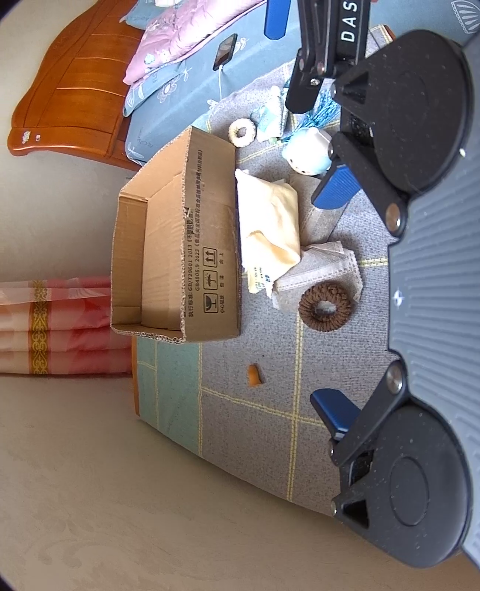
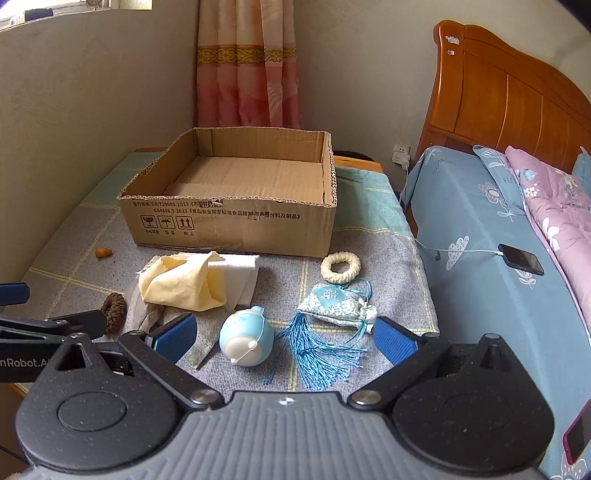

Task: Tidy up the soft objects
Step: 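Move the left tool toward the orange foam earplug on the mat, then close the left gripper on the orange earplug while the right tool approaches the cream hair tie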

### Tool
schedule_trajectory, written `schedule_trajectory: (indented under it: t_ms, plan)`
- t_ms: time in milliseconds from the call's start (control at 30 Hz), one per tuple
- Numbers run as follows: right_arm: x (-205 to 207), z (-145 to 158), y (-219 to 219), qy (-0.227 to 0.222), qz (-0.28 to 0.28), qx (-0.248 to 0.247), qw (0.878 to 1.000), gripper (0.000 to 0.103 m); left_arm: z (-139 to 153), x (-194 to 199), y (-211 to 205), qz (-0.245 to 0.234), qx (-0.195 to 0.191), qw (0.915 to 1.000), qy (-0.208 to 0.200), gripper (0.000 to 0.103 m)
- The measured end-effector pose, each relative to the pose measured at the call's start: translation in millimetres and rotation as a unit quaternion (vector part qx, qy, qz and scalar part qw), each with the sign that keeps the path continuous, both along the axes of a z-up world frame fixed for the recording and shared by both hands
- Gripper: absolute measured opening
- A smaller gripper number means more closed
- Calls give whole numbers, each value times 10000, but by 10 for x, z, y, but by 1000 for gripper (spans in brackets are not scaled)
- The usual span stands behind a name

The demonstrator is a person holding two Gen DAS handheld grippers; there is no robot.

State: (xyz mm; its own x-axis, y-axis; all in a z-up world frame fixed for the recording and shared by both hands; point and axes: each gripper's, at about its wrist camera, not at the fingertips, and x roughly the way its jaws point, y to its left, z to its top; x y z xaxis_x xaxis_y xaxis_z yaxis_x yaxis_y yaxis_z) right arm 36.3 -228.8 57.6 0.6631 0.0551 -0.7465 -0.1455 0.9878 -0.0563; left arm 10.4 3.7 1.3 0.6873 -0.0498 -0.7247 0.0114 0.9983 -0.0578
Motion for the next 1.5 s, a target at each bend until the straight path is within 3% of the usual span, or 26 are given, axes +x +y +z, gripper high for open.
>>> schedule_trajectory:
  t_ms: [300, 1067, 1500]
  plan:
    - [0, 13, -34, -382, 252, -92, 9989, 103, -96, 186, 212, 199, 125, 9997, -90, 102]
    - [309, -312, -211, -522, 412, 58, 9978, 103, -795, 1103, 631, 1184, 292, 9923, 193, 102]
    - [518, -438, -266, -477, 450, 241, 9976, 103, -887, 1133, 654, 1308, 200, 9912, 27, 103]
